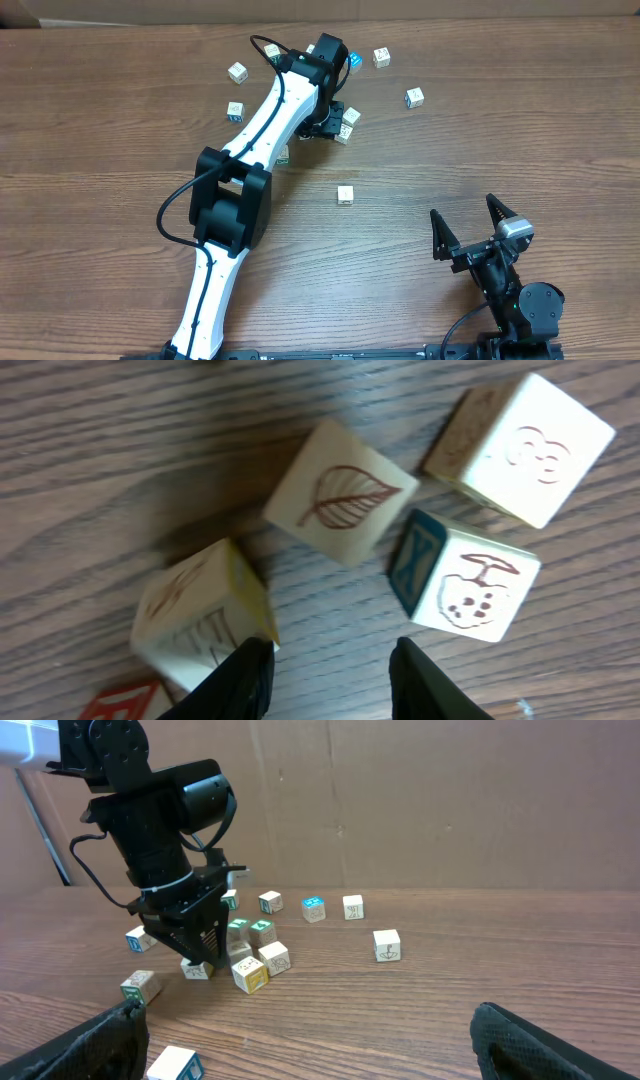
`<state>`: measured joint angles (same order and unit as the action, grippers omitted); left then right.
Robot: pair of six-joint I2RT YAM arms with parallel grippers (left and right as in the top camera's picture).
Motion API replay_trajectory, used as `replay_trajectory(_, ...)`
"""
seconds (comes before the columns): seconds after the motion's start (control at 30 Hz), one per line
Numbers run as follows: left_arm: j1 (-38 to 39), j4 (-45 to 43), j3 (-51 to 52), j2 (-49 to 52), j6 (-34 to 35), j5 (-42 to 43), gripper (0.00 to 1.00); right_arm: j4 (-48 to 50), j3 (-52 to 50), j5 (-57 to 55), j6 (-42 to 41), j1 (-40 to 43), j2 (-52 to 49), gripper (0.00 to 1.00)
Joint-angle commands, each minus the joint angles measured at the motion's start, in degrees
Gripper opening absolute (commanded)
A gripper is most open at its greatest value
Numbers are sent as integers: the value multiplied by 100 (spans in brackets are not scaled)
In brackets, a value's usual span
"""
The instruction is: Form a circle
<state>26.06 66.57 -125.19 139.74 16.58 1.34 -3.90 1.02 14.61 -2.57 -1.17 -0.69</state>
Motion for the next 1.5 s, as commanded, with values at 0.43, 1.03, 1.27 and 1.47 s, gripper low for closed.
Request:
replay_trajectory(0.43, 376, -424, 33, 238, 232, -114, 47, 35, -57, -44, 26, 17, 52, 100)
replay_trajectory(1.03, 614, -1185, 33, 247, 120, 1104, 55, 35, -57, -44, 28, 17, 52, 100)
replay_trajectory(1.27, 503, -892, -280, 140, 122, 699, 48, 35, -57, -44, 28, 17, 52, 100)
replay_trajectory(1.47, 264, 168, -752, 0, 122, -33, 50, 35, -57, -44, 26, 17, 52, 100)
